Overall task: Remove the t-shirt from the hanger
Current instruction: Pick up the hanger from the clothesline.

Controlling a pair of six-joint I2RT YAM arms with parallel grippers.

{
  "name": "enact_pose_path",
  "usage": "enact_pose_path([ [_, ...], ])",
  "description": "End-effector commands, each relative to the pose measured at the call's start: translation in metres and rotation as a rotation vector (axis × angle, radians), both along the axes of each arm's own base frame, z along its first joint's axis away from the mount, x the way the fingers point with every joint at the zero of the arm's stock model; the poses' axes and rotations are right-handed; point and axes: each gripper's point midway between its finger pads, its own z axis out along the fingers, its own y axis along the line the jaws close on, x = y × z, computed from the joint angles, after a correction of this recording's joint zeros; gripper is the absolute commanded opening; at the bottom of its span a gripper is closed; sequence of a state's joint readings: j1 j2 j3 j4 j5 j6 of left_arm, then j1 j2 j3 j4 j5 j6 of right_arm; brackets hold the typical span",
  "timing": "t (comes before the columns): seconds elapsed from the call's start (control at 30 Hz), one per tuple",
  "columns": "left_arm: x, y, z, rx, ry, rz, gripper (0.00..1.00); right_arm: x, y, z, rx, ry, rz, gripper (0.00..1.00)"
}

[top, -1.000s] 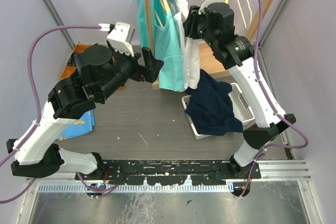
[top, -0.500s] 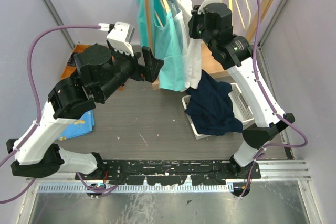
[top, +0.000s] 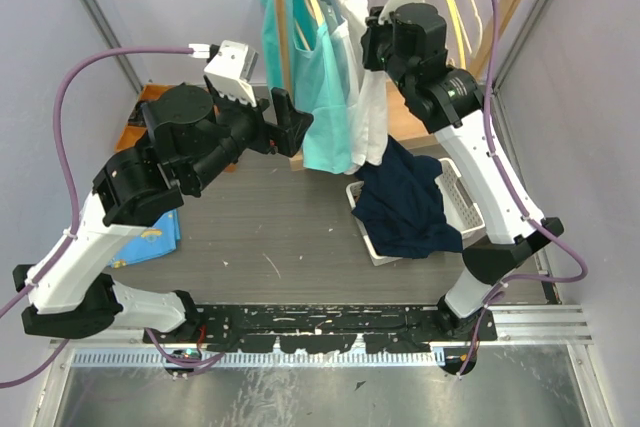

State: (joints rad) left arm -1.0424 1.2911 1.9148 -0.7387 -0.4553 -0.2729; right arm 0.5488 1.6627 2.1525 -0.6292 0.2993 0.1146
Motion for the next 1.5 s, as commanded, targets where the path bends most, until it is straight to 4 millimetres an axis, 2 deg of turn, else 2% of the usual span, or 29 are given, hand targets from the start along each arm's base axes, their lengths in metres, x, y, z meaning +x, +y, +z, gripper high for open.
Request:
enact_pose_path([
  [0.0,0.004,-0.004,0.012,-0.026,-0.027,0.001,0.91,-0.037,-0.03,0.099,0.108,-0.261,-0.028,0.01],
  [0.13,0.007,-0.01,0.016,-0.016,-0.038,-0.003,0.91,-0.047,-0.037,0.104,0.103,-0.269,-0.033,0.01],
  [0.53,0.016,-0.029,0.029,-0.01,-0.065,-0.027,0.91,-0.078,-0.055,0.103,0.092,-0.26,-0.028,0.01],
  [0.73,0.024,-0.037,0.038,-0.001,-0.094,-0.017,0.92,-0.096,-0.061,0.089,0.082,-0.214,-0.004,0.01],
  [0.87,0.032,-0.051,0.04,-0.001,-0.099,-0.026,0.92,-0.117,-0.073,0.078,0.084,-0.208,-0.001,0.01],
  [1.1,0.047,-0.074,0.046,-0.029,-0.102,-0.053,0.92,-0.161,-0.099,0.075,0.089,-0.228,0.004,0.01],
  [1.27,0.055,-0.097,0.047,-0.052,-0.104,-0.094,0.92,-0.191,-0.113,0.086,0.103,-0.279,0.031,0.01],
  [1.47,0.059,-0.117,0.05,-0.103,-0.115,-0.136,0.91,-0.228,-0.137,0.112,0.129,-0.388,0.027,0.01],
])
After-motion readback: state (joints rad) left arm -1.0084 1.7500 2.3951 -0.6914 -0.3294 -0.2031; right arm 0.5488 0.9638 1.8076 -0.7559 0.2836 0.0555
